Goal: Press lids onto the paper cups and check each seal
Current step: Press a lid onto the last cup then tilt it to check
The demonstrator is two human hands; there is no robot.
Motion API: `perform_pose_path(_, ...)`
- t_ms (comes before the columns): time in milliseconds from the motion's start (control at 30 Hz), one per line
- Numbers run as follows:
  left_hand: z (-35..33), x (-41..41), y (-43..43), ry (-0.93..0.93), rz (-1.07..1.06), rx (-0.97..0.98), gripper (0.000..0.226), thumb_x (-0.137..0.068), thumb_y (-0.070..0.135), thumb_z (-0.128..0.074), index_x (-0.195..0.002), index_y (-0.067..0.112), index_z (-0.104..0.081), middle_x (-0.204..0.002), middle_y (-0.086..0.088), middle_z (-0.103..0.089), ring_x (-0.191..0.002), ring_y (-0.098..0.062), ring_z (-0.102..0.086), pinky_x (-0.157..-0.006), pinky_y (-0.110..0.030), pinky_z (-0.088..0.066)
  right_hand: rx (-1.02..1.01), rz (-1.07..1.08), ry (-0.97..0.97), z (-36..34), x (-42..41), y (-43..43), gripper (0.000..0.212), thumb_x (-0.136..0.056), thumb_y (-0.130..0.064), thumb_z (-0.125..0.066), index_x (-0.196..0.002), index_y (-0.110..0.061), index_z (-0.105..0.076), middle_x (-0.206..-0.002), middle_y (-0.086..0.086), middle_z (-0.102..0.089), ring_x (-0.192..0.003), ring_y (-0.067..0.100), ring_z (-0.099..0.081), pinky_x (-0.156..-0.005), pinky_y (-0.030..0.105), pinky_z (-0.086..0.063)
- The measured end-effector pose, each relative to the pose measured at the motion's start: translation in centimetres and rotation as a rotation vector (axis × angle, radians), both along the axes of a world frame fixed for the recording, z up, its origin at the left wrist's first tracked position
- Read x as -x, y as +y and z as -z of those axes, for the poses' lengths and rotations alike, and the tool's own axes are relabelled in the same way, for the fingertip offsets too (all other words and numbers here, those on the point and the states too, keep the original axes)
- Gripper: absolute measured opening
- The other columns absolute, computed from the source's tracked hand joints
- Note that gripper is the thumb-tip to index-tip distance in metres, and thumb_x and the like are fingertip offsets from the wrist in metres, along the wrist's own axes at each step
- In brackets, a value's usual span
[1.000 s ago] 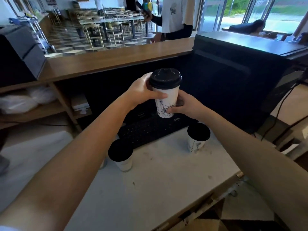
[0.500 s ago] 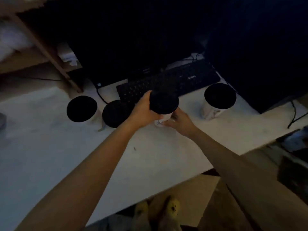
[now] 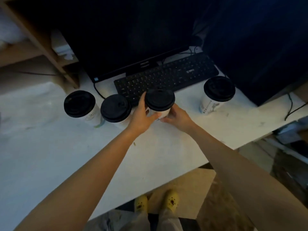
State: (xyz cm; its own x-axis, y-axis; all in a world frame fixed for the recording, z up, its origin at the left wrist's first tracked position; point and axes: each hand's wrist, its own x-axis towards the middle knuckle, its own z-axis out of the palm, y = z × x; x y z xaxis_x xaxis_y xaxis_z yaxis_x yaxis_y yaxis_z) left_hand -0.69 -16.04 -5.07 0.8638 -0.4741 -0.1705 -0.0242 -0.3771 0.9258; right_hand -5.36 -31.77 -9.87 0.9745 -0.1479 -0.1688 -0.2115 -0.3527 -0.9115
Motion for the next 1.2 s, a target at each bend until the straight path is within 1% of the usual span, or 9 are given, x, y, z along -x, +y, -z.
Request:
perform_pose_path(167,0.7,2.6,0.1,0.131,-0.089,-0.274,0.073,-0.086,0.029,-0.062,-0.146,0.012,-0.023,-0.145,-0.011,-0.042,-0.13,-0.027,-0.044,-0.106,-0.038,-0.039,0.007,0.078,0.091,-1.7,2.8,-0.5,0.064,-0.082,-0.017,-0.069,-0.137,-0.009,-0.037,-0.137,0.012,-0.048,-0.121,0.025,-0.051,-0.098,0.032,-0.043)
perform_pose_path(267,0.3,3.9,-0.1,0.109,0.132,-0.508,0.058,-0.093,0.033,-0.051,-0.143,0.01,-0.031,-0.147,-0.009,-0.04,-0.132,-0.025,-0.042,-0.104,-0.031,-0.035,0.038,0.186,0.147,-2.5,6.3,-1.8,0.053,-0.087,-0.021,-0.064,-0.134,-0.01,-0.042,-0.135,0.011,-0.05,-0.12,0.025,-0.053,-0.101,0.035,-0.043)
perform_pose_path(400,-1.5,5.1,-2.1,0.096,0.426,-0.59,0.055,-0.094,0.044,-0.043,-0.138,0.011,-0.042,-0.145,-0.006,-0.044,-0.132,-0.024,-0.043,-0.106,-0.031,-0.034,0.078,0.366,0.188,-3.2,11.1,-4.7,0.04,-0.089,-0.024,-0.06,-0.126,-0.012,-0.051,-0.119,0.002,-0.056,-0.106,0.017,-0.056,-0.088,0.028,-0.043)
perform_pose_path(533,-4.2,5.4,-6.7,0.028,0.548,-0.595,0.063,-0.094,0.052,-0.035,-0.141,0.009,-0.039,-0.149,-0.008,-0.039,-0.135,-0.026,-0.038,-0.109,-0.033,-0.03,0.123,0.469,0.226,-4.3,12.1,-9.6,0.023,-0.095,-0.013,-0.048,-0.117,-0.012,-0.055,-0.121,0.013,-0.058,-0.107,0.025,-0.055,-0.079,0.025,-0.042)
perform_pose_path(667,-6.5,3.5,-12.4,-0.131,0.351,-0.442,0.061,-0.097,0.044,-0.032,-0.146,0.008,-0.024,-0.151,-0.014,-0.034,-0.137,-0.03,-0.035,-0.109,-0.034,-0.029,0.137,0.558,0.197,-7.1,8.7,-13.7,0.028,-0.098,-0.018,-0.039,-0.119,-0.009,-0.055,-0.11,0.007,-0.055,-0.102,0.02,-0.05,-0.092,0.033,-0.039)
perform_pose_path(800,-6.5,1.6,-17.1,-0.076,0.119,-0.227,0.055,-0.099,0.04,-0.03,-0.146,0.013,-0.026,-0.148,-0.014,-0.039,-0.134,-0.029,-0.038,-0.108,-0.035,-0.032,0.144,0.537,0.093,-9.0,4.3,-15.1,0.047,-0.1,-0.033,-0.029,-0.123,0.0,-0.052,-0.126,0.02,-0.055,-0.119,0.032,-0.05,-0.103,0.04,-0.036)
perform_pose_path(967,-3.3,2.9,-20.1,-0.01,-0.046,-0.023,0.043,-0.1,0.03,-0.031,-0.14,0.015,-0.039,-0.141,-0.009,-0.047,-0.127,-0.023,-0.046,-0.103,-0.028,-0.036,-0.003,0.403,-0.04,-7.3,1.4,-14.8,0.031,-0.099,-0.022,-0.035,-0.113,-0.009,-0.06,-0.113,0.01,-0.062,-0.103,0.019,-0.056,-0.078,0.01,-0.04)
perform_pose_path(1100,-1.8,3.2,-20.5,-0.022,-0.14,0.105,0.039,-0.101,0.025,-0.031,-0.137,0.018,-0.042,-0.138,-0.006,-0.05,-0.123,-0.018,-0.048,-0.103,-0.027,-0.039,-0.228,0.481,-0.209,-5.7,1.5,-14.6,0.024,-0.097,-0.014,-0.04,-0.097,-0.018,-0.063,-0.095,0.0,-0.064,-0.09,0.013,-0.059,-0.082,0.021,-0.047)
perform_pose_path(1200,-1.1,3.3,-21.0,-0.005,-0.188,0.169,0.036,-0.1,0.022,-0.033,-0.134,0.017,-0.046,-0.134,-0.006,-0.053,-0.119,-0.017,-0.051,-0.103,-0.029,-0.042,-0.228,0.465,-0.244,-5.2,1.2,-14.8,0.024,-0.097,-0.012,-0.041,-0.096,-0.02,-0.063,-0.093,-0.005,-0.064,-0.087,0.008,-0.059,-0.079,0.017,-0.048)
